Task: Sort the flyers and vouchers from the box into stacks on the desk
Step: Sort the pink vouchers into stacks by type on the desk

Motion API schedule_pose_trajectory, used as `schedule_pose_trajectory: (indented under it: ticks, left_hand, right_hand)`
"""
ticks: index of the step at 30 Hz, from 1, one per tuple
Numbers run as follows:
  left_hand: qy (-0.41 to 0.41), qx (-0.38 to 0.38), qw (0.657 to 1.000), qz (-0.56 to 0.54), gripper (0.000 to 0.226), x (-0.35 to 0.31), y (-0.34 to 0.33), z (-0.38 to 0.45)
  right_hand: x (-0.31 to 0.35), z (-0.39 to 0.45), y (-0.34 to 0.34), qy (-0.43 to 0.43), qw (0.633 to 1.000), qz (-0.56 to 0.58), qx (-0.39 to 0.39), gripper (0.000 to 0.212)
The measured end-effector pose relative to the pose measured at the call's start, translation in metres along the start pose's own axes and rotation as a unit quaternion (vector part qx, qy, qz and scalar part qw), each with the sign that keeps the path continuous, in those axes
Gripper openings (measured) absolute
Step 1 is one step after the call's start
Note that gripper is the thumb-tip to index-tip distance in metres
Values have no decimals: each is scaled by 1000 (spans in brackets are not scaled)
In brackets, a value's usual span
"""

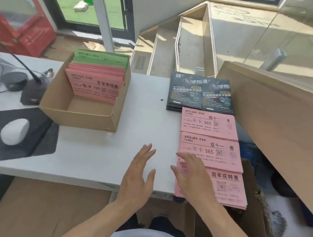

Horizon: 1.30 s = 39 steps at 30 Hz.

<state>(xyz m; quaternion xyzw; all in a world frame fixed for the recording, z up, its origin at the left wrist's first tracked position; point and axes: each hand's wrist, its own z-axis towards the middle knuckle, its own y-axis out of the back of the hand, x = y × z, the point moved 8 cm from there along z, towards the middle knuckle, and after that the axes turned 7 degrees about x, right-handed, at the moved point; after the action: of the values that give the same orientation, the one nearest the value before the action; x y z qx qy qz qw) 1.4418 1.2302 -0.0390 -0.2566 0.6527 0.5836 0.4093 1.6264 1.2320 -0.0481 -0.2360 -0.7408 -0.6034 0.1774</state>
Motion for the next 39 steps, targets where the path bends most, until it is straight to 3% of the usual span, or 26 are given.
schedule_pose_trajectory:
  ticks: [6,11,14,18,23,26,29,33,36,39]
  left_hand:
    - [-36,-138,989,41,53,24,118,40]
    - [-64,-214,970,91,55,55,221,89]
    - [-31,-178,967,180,58,88,259,126]
    - [15,-73,954,291,57,125,275,167]
    - [33,12,933,358,81,130,261,181]
    - [56,46,943,325,88,138,260,186]
    - [84,53,957,271,90,147,260,182]
    - [89,37,964,247,90,146,262,181]
    - [83,29,966,244,90,143,264,181]
    - [67,15,971,229,90,140,266,180]
  right_hand:
    - [131,77,-17,152,988,26,-26,39]
    - [231,151,-33,206,978,4,-37,49]
    - [271,192,-47,200,977,-70,-28,58]
    - [278,238,-65,135,977,-162,-2,66]
    - [267,257,-75,83,975,-208,-4,72]
    - [269,253,-72,94,974,-199,-45,63]
    - [277,246,-63,126,971,-176,-105,40]
    - [282,243,-63,135,969,-187,-90,12]
    - [288,240,-65,130,970,-197,-55,12]
    - [292,236,-64,131,966,-220,-44,26]
